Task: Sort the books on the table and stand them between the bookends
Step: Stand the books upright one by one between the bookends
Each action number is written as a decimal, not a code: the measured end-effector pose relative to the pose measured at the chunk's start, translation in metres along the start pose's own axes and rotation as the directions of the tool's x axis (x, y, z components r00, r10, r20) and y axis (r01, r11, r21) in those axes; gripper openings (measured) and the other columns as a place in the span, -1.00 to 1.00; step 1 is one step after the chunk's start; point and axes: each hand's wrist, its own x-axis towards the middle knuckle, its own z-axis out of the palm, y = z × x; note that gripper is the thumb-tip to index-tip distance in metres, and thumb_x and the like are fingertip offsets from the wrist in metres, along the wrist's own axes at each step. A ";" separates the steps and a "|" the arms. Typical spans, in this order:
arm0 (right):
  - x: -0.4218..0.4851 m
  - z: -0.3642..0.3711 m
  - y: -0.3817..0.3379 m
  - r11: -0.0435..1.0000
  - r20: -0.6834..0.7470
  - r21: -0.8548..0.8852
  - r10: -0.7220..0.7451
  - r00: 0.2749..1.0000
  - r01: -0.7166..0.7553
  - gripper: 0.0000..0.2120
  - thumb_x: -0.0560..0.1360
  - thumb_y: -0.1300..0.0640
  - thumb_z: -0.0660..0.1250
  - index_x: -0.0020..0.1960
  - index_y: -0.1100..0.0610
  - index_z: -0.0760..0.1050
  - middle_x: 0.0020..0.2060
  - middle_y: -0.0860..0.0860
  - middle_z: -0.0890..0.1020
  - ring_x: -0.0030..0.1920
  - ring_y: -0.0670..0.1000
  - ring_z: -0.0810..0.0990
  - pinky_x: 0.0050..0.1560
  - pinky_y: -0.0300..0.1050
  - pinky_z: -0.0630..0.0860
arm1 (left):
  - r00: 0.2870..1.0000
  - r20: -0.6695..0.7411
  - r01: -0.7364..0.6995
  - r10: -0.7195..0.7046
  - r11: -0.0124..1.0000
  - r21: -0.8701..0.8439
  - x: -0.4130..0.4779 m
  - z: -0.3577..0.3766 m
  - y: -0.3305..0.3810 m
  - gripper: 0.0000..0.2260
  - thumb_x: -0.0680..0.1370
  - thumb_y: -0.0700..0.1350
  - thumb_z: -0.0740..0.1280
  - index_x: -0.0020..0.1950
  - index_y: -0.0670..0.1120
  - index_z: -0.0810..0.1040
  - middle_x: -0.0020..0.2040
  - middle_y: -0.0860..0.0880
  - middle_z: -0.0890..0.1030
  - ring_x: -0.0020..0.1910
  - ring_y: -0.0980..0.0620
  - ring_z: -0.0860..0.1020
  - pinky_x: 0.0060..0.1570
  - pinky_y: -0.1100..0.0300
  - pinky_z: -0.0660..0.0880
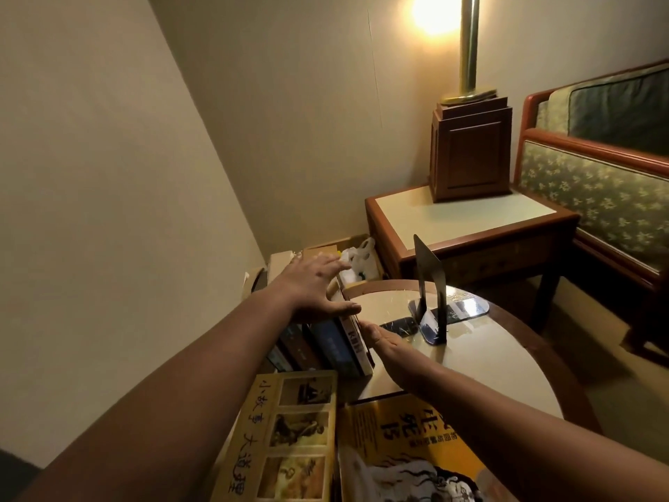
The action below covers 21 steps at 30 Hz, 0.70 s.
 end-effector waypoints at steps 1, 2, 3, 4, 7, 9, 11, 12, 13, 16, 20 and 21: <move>-0.005 -0.005 0.002 1.000 -0.018 -0.030 -0.004 1.000 0.003 -0.68 0.71 -0.02 -0.04 0.41 -0.04 0.29 0.08 -0.20 0.43 0.06 -0.29 0.42 -0.18 -0.53 0.40 | 1.000 0.013 -0.016 0.015 0.999 0.028 0.001 0.003 0.001 -0.25 0.42 0.45 0.23 0.53 0.15 0.20 0.60 0.04 0.15 0.58 -0.01 0.07 0.52 -0.21 -0.12; -0.013 -0.009 0.001 0.998 -0.037 -0.061 -0.021 0.999 0.019 -0.67 0.71 -0.01 -0.01 0.42 -0.02 0.30 0.11 -0.18 0.46 0.14 -0.25 0.45 -0.15 -0.52 0.41 | 0.999 0.018 -0.039 0.038 0.997 0.068 0.001 0.005 0.002 -0.30 0.44 0.43 0.24 0.50 0.14 0.27 0.58 0.04 0.18 0.57 -0.01 0.11 0.51 -0.24 -0.11; -0.019 -0.013 0.003 0.994 -0.068 -0.103 -0.038 0.997 0.031 -0.65 0.70 -0.01 0.03 0.45 0.00 0.31 0.19 -0.12 0.50 0.26 -0.14 0.46 -0.06 -0.47 0.41 | 0.998 0.013 -0.062 0.061 0.993 0.103 0.002 0.007 0.003 -0.36 0.45 0.41 0.25 0.46 0.14 0.34 0.57 0.04 0.23 0.55 -0.01 0.15 0.51 -0.25 -0.10; -0.027 -0.015 0.005 0.987 -0.091 -0.161 -0.041 0.995 0.026 -0.62 0.69 -0.01 0.08 0.49 0.01 0.30 0.31 -0.05 0.48 0.37 -0.03 0.42 0.07 -0.39 0.41 | 0.997 0.001 -0.078 0.078 0.990 0.114 0.003 0.007 0.003 -0.40 0.46 0.38 0.27 0.41 0.13 0.40 0.55 0.04 0.26 0.54 -0.01 0.19 0.50 -0.26 -0.08; -0.048 -0.024 0.021 0.819 -0.114 -0.573 -0.049 0.992 -0.026 -0.47 0.62 -0.05 0.24 0.55 -0.07 0.21 0.51 -0.05 0.30 0.49 0.05 0.29 0.35 -0.06 0.36 | 0.998 -0.009 -0.067 0.068 0.996 0.061 0.005 0.007 0.003 -0.44 0.45 0.35 0.32 0.35 0.10 0.48 0.52 0.04 0.33 0.50 0.00 0.26 0.49 -0.23 0.03; -0.060 -0.024 0.035 0.571 0.012 -0.817 -0.117 0.993 0.077 -0.38 0.58 -0.10 0.27 0.58 -0.08 0.13 0.57 -0.06 0.17 0.57 0.06 0.10 0.51 0.07 0.20 | 0.999 -0.009 -0.035 0.035 0.999 -0.010 0.007 0.007 0.004 -0.45 0.42 0.34 0.36 0.32 0.10 0.51 0.51 0.04 0.33 0.48 -0.02 0.29 0.44 -0.17 0.14; -0.071 -0.013 0.051 0.417 0.203 -0.882 -0.082 0.976 0.218 -0.26 0.51 -0.34 0.06 0.60 -0.07 0.05 0.60 -0.06 0.04 0.56 0.03 -0.21 0.56 0.12 -0.15 | 1.000 -0.016 -0.019 0.018 0.998 -0.055 0.006 0.005 0.009 -0.46 0.41 0.32 0.39 0.30 0.09 0.53 0.50 0.04 0.35 0.46 -0.03 0.31 0.43 -0.15 0.16; -0.077 -0.006 0.058 0.368 0.266 -0.890 -0.058 0.962 0.268 -0.16 0.42 -0.45 -0.10 0.61 -0.07 0.01 0.61 -0.05 -0.03 0.52 0.02 -0.32 0.50 0.09 -0.32 | 1.000 -0.019 -0.018 0.017 0.998 -0.057 0.006 0.004 0.012 -0.47 0.42 0.29 0.40 0.30 0.08 0.53 0.48 0.03 0.37 0.44 -0.04 0.33 0.43 -0.15 0.16; -0.082 -0.001 0.065 0.322 0.300 -0.899 -0.042 0.953 0.297 -0.11 0.38 -0.48 -0.21 0.61 -0.08 -0.04 0.61 -0.05 -0.09 0.49 0.02 -0.40 0.41 0.07 -0.45 | 1.000 -0.019 -0.017 0.016 0.998 -0.053 0.005 0.002 0.015 -0.49 0.43 0.27 0.41 0.30 0.06 0.54 0.46 0.02 0.40 0.43 -0.04 0.35 0.42 -0.13 0.16; -0.090 -0.002 0.080 0.217 0.293 -0.931 -0.037 0.955 0.294 -0.19 0.42 -0.47 -0.21 0.60 -0.17 -0.16 0.59 -0.09 -0.21 0.47 0.06 -0.48 0.30 0.02 -0.59 | 1.000 -0.018 -0.012 0.011 0.999 -0.036 0.002 -0.002 0.023 -0.50 0.44 0.24 0.41 0.30 0.04 0.55 0.43 -0.01 0.42 0.39 -0.05 0.37 0.35 -0.08 0.27; -0.094 -0.017 0.078 0.202 0.306 -0.931 -0.017 0.952 0.303 -0.25 0.47 -0.44 -0.17 0.59 -0.21 -0.17 0.53 -0.19 -0.27 0.49 -0.01 -0.44 0.32 -0.10 -0.56 | 1.000 -0.019 0.009 -0.010 1.000 -0.028 -0.003 -0.001 0.023 -0.51 0.44 0.26 0.41 0.30 0.05 0.54 0.50 0.02 0.35 0.44 -0.06 0.33 0.36 -0.07 0.26; -0.096 -0.022 0.076 0.206 0.309 -0.929 -0.020 0.951 0.306 -0.26 0.47 -0.45 -0.17 0.59 -0.21 -0.16 0.52 -0.21 -0.26 0.49 -0.03 -0.43 0.34 -0.10 -0.54 | 1.000 -0.018 0.012 -0.012 1.000 -0.024 -0.004 -0.001 0.022 -0.50 0.44 0.26 0.41 0.30 0.06 0.54 0.51 0.02 0.34 0.45 -0.06 0.32 0.37 -0.08 0.25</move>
